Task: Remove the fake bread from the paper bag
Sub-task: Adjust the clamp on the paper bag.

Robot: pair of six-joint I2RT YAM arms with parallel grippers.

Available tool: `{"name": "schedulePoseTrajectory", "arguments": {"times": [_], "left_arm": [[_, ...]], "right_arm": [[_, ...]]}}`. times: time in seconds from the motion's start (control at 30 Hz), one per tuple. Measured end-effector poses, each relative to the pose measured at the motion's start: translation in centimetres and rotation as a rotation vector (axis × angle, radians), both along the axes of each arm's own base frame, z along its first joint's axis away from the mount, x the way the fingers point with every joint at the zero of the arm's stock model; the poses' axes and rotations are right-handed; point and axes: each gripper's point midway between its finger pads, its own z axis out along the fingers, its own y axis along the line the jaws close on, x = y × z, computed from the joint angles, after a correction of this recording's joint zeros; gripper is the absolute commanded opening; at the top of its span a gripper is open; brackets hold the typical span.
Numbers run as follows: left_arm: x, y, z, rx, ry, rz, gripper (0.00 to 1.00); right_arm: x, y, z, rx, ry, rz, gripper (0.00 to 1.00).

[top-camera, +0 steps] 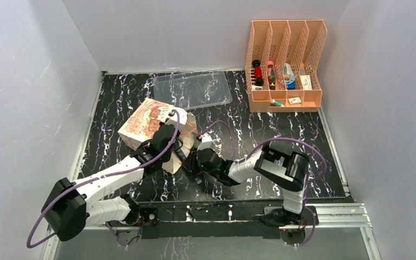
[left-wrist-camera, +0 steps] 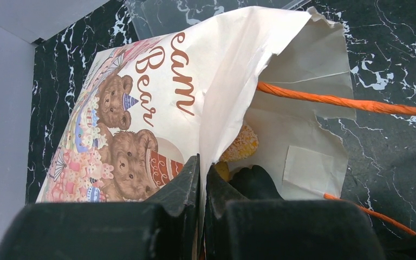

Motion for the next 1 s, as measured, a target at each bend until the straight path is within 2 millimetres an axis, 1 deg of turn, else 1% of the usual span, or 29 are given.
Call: {"name": "schedulePoseTrajectory", "arguments": {"times": [0.13,0.27,0.43,0.5,0.6,0.7,0.83,1.0], "left_arm": [[0.0,0.0,0.0,0.0,-0.002,0.003,0.0],[0.0,0.1,0.1,0.0,-0.003,0.005,0.0],[0.0,0.2,0.1,0.003,-0.005,0.011,0.0],[0.0,0.2,0.1,0.003,-0.005,0.011,0.0],[0.0,0.2,0.1,0.003,-0.005,0.012,0.0],[0.0,0.2,0.1,0.004,-0.006,0.014,0.0],[0.0,0.3,0.1,0.006,-0.007,0.019,0.0],[0.0,0.3,0.1,0.003,-0.007,0.02,0.0]], "right_arm": [[-0.3,-0.5,0.1,-0.008,0.02,-0.006,0.12],[-0.9,-1.5,0.1,-0.042,0.05,-0.017,0.1],[-1.6,-2.6,0.9,-0.077,0.081,-0.035,0.08],[-1.5,-2.8,1.2,-0.085,0.094,-0.052,0.08],[-1.4,-2.6,1.7,-0.09,0.114,-0.07,0.08],[-1.1,-2.3,2.6,-0.086,0.127,-0.09,0.08],[-0.2,-1.6,4.3,-0.077,0.111,-0.116,0.09],[1.1,-0.5,6.6,-0.07,0.087,-0.146,0.13]]}}
